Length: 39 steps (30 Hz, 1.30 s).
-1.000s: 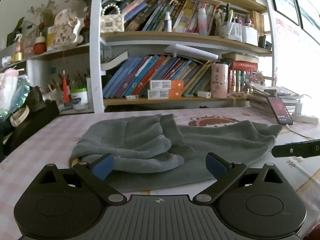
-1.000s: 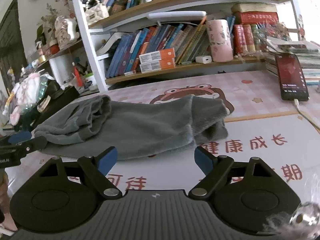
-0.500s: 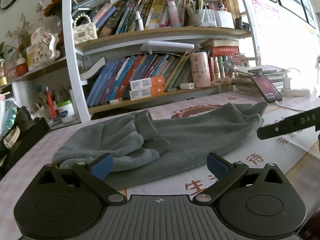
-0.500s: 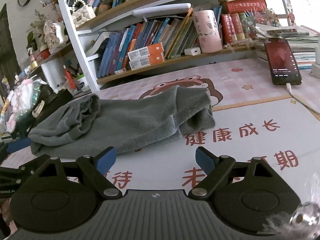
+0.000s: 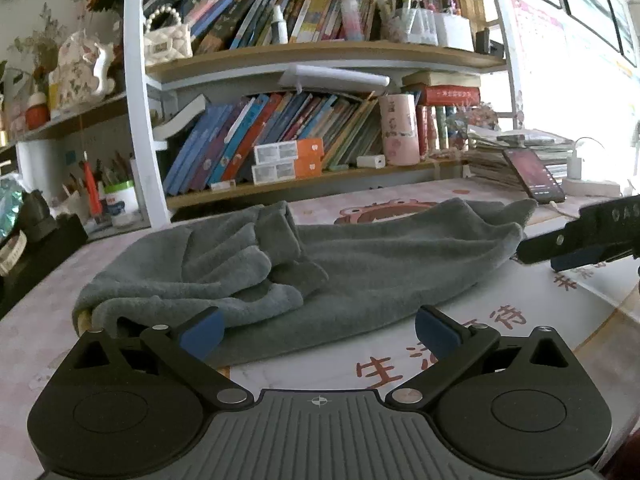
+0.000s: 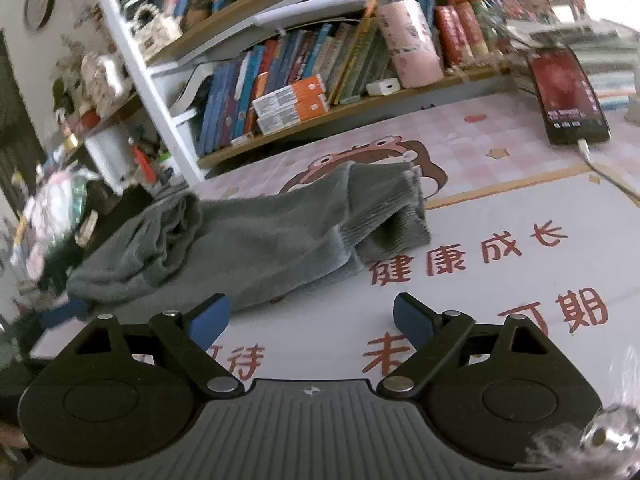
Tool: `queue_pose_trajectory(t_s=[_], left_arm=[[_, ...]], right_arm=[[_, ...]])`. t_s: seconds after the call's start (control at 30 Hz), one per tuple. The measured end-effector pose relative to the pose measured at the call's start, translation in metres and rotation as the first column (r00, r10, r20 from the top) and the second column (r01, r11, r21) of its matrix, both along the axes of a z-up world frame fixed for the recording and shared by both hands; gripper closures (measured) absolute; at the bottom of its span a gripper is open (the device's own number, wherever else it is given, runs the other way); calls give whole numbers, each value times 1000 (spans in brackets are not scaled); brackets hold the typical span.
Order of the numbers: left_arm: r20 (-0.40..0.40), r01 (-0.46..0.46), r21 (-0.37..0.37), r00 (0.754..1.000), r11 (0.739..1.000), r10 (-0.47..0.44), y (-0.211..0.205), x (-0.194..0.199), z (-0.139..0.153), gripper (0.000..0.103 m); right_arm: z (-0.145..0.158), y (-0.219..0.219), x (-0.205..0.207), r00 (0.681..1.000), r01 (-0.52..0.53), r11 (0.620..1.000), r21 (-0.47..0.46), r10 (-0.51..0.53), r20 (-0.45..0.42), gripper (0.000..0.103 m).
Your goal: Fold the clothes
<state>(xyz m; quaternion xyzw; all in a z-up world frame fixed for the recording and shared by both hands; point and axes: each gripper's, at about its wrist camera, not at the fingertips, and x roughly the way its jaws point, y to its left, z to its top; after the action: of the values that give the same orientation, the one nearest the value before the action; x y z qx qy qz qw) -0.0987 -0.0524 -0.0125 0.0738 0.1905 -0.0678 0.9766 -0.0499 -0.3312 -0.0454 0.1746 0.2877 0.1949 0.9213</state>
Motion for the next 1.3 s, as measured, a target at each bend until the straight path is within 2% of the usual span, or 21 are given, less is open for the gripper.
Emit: queue_pose_trajectory(t_s=[0.17, 0.5, 0.77, 0.87, 0.93, 1.03, 1.2, 1.3], left_arm=[[7, 21, -1, 1000, 1000, -21, -3, 5, 7, 0], [-17, 23, 29, 1000, 999, -23, -16, 23, 8, 0], [-60, 86, 74, 995, 994, -81, -40, 40, 9, 0], [-81, 114, 97, 991, 989, -106, -49, 43, 8, 0], [-82, 135, 114, 989, 984, -126, -56, 44, 8, 0], [-97, 162, 147, 984, 976, -149, -68, 48, 8, 0], [-109, 199, 244, 978, 949, -177, -88, 55, 5, 0], [-119, 208, 265, 976, 942, -183, -96, 63, 5, 0]], right_arm=[[2, -19, 19, 998, 4, 998, 66, 0, -55, 15], [4, -41, 73, 977, -54, 979, 198, 93, -191, 17], [6, -30, 100, 972, -86, 982, 166, 120, -205, 24], [4, -29, 105, 972, -91, 983, 159, 122, -199, 35], [2, -30, 107, 973, -84, 986, 145, 112, -201, 55], [-4, -38, 112, 971, -76, 982, 174, 113, -211, 69], [-7, -49, 112, 971, -72, 965, 252, 125, -204, 79], [-3, -52, 111, 973, -73, 954, 291, 132, -188, 83]])
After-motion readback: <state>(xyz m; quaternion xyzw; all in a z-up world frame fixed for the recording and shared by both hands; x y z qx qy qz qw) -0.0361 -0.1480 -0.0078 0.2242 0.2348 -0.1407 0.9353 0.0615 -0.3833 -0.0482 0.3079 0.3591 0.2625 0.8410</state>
